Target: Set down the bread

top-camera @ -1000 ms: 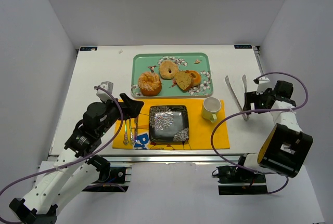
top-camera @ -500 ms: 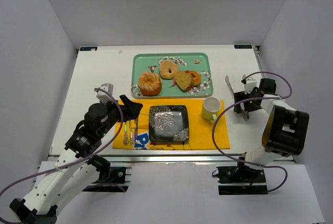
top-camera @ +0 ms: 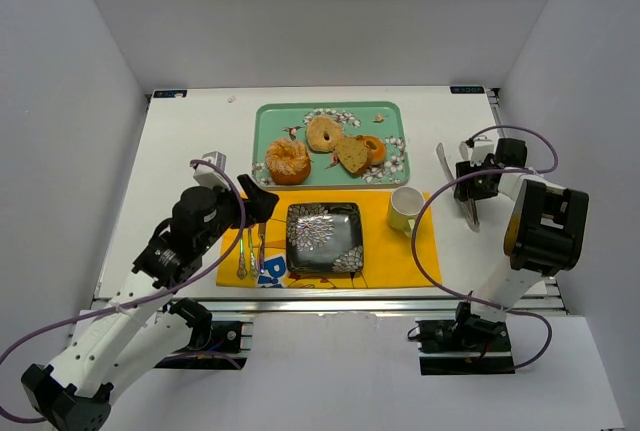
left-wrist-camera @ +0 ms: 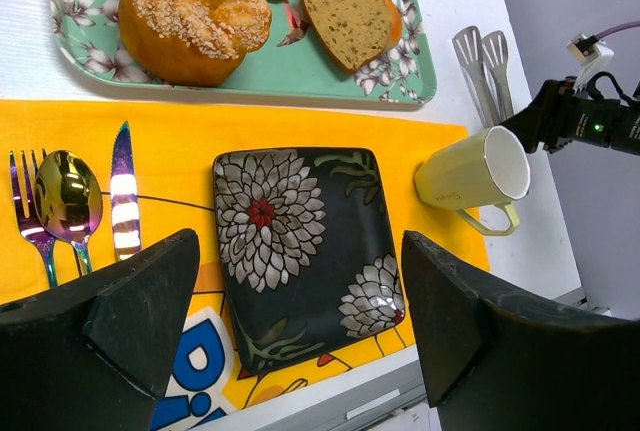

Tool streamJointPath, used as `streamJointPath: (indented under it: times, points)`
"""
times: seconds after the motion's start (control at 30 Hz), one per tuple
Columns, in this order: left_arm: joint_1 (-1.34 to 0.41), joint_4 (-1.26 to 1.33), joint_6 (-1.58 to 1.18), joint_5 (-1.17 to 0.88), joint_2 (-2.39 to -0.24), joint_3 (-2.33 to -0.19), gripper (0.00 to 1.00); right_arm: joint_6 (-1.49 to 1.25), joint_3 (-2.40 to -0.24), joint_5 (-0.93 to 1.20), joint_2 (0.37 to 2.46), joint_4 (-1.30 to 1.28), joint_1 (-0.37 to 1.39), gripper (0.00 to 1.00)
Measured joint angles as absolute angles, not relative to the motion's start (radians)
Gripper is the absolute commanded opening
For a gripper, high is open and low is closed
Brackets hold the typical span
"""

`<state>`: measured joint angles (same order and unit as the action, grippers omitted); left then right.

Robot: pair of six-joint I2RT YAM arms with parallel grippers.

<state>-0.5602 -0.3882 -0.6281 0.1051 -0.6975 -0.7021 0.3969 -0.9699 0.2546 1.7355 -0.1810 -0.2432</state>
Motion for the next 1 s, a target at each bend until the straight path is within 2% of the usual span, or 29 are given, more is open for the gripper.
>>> streamJointPath:
  times: [0.03, 0.1, 0.13, 0.23, 0.3, 0.37, 0.63, 0.77, 1.0]
  points:
    - [-0.56, -0.388, -0.628, 0.105, -0.7, -0.702, 0.91, 0.395, -0.975, 0.258, 1.741, -0.179, -0.242, 0.46]
    - [-0.56, -0.388, -0.628, 0.105, -0.701, -0.702, 0.91, 0.398, -0.979, 0.27, 1.746, -0.177, -0.241, 0.34]
    - [-0.56, -0.388, -0.628, 0.106, -0.701, -0.702, 0.91, 0.4, -0.979, 0.276, 1.747, -0.178, -0.241, 0.21]
    - [-0.56, -0.389, -0.629, 0.108, -0.694, -0.702, 0.91, 0.401, -0.98, 0.295, 1.748, -0.185, -0.241, 0.1]
    - [-0.56, -0.389, -0.63, 0.11, -0.687, -0.702, 0.91, 0.401, -0.984, 0.312, 1.747, -0.198, -0.241, 0.08]
    - [-0.56, -0.39, -0.631, 0.112, -0.678, -0.702, 0.91, 0.398, -0.996, 0.341, 1.74, -0.224, -0.241, 0.08]
    - [-0.56, -0.384, -0.637, 0.114, -0.66, -0.702, 0.91, 0.374, -1.228, 0.46, 1.66, -0.323, -0.137, 0.38]
    - [-0.56, -0.381, -0.637, 0.114, -0.668, -0.704, 0.91, 0.348, -1.34, 0.511, 1.663, -0.339, -0.034, 0.41]
    - [-0.56, -0.385, -0.641, 0.117, -0.647, -0.713, 0.91, 0.326, -1.415, 0.546, 1.726, -0.392, 0.076, 0.46]
